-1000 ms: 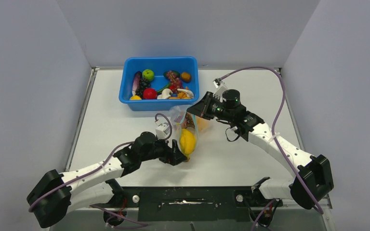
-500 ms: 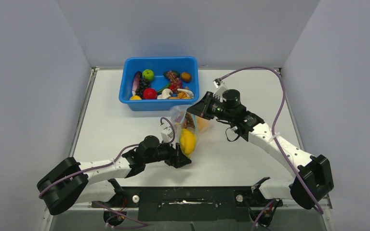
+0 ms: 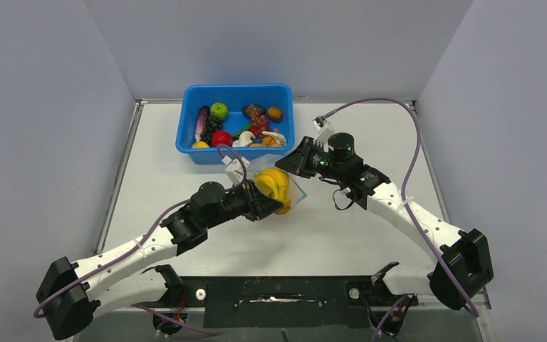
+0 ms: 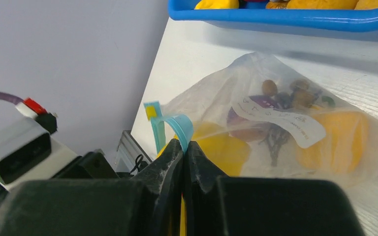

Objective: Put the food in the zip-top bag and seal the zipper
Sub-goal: Place the fake fruit in the zipper food storage bag.

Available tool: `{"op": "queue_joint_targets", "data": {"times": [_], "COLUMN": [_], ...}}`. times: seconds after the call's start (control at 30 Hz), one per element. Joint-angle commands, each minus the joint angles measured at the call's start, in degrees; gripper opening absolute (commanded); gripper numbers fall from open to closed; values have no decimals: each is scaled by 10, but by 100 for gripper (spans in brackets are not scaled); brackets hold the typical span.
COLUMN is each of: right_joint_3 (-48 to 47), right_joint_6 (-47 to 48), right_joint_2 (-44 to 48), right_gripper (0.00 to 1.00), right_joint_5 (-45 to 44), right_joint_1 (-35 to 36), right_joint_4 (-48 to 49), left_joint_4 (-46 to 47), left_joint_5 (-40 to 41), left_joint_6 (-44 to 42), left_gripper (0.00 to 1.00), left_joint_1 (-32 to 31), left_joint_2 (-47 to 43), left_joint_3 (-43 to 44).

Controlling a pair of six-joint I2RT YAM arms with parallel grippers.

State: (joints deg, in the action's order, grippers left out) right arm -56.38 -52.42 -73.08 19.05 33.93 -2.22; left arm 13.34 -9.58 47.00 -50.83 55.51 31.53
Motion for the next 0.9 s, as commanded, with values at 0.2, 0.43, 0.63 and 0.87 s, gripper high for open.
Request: {"op": "queue_joint_targets", "data": {"times": [0.2,0.43,0.63,0.87], "right_joint_3": [-26,-52,-87,-59], "right_joint_6": [42,20,-27,-118], "right_joint_2": [21,29,25,32], "right_gripper": [0,0,0,0], "right_joint_5": [-5,-14,-33,-111], "right_joint_1": [32,44,51,45], "right_joint_4": [-7,-12,-29,-5], "left_joint_4": [-201,-334,-425,-516], "left_joint_5": [77,177,151,86], "left_joint_6": [122,108,56,-21], "left_gripper": [8,11,29,57], "left_joint_1": [19,45,76,78], "left_joint_2": [41,61,121,148], "left_joint_3": [139,212,342,450]}}
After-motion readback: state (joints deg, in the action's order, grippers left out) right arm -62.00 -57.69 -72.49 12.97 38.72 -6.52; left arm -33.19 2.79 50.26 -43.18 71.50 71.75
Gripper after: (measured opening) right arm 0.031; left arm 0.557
